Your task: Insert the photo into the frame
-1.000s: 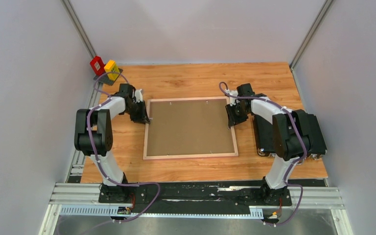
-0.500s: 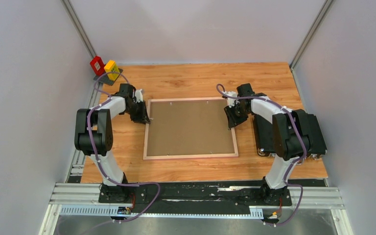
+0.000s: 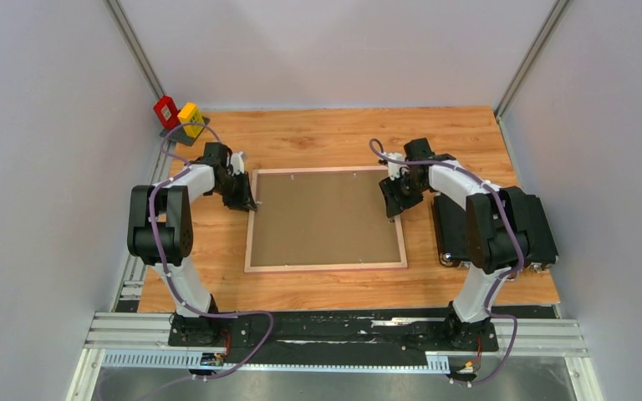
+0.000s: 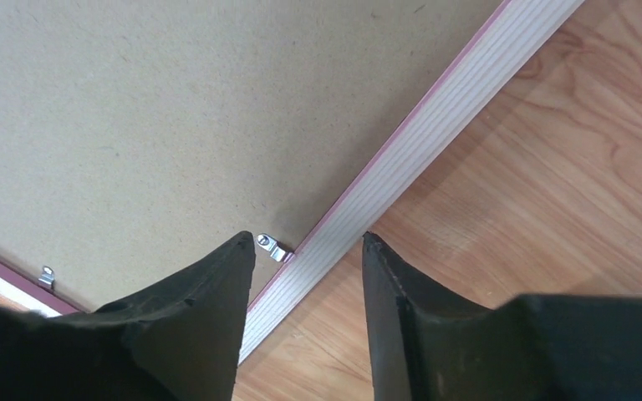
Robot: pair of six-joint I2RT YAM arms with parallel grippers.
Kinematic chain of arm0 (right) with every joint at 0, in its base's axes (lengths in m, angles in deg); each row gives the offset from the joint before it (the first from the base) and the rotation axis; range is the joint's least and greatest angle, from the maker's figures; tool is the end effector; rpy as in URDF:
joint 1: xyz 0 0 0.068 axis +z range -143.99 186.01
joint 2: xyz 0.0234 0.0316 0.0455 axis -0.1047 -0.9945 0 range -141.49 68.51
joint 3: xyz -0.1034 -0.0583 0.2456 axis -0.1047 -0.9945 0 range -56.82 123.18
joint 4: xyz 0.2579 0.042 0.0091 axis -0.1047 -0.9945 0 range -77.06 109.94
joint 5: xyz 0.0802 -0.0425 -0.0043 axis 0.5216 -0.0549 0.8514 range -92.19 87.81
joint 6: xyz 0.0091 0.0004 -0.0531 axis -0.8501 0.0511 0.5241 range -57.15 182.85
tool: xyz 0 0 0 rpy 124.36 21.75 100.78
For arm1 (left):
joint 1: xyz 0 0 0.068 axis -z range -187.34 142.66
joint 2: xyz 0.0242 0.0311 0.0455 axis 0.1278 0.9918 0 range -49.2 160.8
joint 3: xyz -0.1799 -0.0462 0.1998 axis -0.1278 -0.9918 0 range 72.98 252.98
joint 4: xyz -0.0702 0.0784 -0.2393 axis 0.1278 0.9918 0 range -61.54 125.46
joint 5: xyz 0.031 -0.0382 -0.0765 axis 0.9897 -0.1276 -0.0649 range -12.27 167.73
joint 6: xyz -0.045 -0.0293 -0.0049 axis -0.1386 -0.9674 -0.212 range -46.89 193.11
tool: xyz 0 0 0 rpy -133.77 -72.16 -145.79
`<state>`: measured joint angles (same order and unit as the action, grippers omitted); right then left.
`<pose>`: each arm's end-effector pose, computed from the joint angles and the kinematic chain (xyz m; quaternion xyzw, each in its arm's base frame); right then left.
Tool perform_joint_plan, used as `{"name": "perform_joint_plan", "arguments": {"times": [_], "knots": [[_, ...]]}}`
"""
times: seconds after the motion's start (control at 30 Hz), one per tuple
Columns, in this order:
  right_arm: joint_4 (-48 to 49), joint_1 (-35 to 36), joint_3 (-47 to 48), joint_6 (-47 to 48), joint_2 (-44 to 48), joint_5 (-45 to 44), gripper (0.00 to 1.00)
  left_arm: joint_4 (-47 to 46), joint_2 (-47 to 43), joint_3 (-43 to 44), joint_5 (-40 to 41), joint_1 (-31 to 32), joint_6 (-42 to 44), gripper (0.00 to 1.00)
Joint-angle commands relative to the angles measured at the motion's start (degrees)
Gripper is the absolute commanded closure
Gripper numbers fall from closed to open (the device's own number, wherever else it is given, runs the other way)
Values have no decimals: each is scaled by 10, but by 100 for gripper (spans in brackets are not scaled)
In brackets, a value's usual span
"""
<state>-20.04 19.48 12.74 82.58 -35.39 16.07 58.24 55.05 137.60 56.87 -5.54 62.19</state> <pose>0.3364 0.0920 0.1774 -0.3001 0.9312 0.1495 0.1430 0.3491 -0.0237 0.1589 -0.0446 0.9672 -0.1965 0.1549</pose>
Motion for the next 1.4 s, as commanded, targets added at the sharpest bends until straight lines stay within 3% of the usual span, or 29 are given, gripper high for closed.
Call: {"name": "perform_joint_plan", "arguments": {"times": [0.0,0.17,0.33,0.4,0.77,0.9,1.37], "knots": [[9,-3,40,-7,13,23,49,3,9,5,-13,9,15,100],[9,-7,51,-17,34,30,44,9,-1,10,-18,9,21,96],[10,-7,50,-30,58,51,42,9,-23,10,-21,10,29,57],[13,-7,47,-36,68,60,41,9,-35,9,-18,9,30,46],[37,7,1,-37,140,77,33,3,-106,9,-6,9,35,7],[47,27,-28,-26,172,74,26,0,-139,11,3,10,43,1],[73,147,-108,21,267,28,20,-8,-244,35,54,9,94,0]]}}
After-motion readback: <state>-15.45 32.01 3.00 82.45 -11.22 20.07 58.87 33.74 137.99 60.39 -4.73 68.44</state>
